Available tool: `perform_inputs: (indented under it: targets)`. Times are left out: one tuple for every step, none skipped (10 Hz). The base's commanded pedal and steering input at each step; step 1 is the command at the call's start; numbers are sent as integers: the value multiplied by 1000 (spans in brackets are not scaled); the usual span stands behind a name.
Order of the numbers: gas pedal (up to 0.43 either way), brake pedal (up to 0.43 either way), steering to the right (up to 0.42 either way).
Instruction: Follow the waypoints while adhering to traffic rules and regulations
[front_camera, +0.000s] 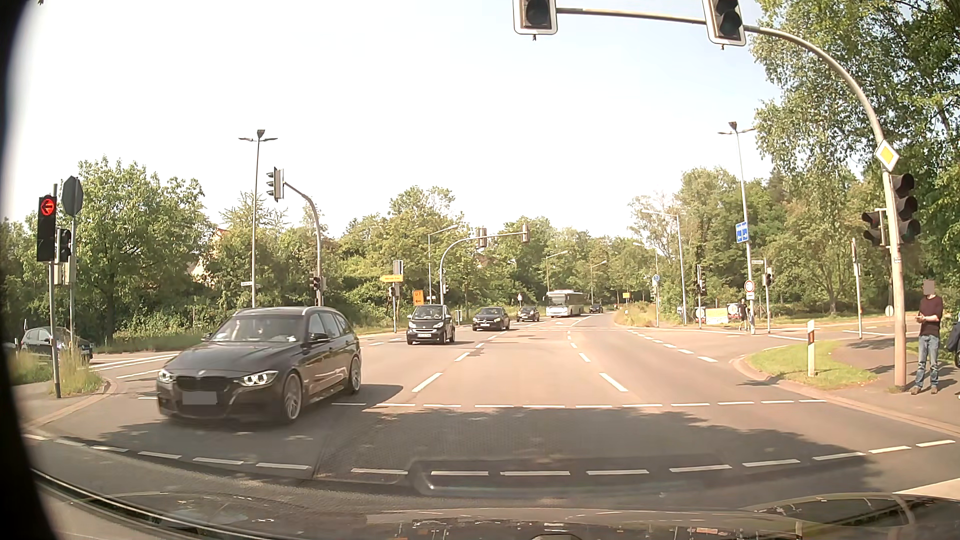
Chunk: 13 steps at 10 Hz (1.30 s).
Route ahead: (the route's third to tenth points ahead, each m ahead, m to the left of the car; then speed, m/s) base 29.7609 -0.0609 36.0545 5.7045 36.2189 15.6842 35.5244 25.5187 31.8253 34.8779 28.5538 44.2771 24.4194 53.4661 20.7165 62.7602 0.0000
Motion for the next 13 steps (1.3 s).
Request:
perform_inputs:
  targets:
    - [0, 238, -3]
    - [0, 238, -3]
    - [0, 238, -3]
    - [0, 238, -3]
    - [0, 238, -3]
    - [0, 232, -3]
    - [0, 232, -3]
    - [0, 238, -3]
    - [0, 238, -3]
    - [0, 238, -3]
    - [0, 232, -3]
    - [0, 238, -3]
    - [0, 238, -3]
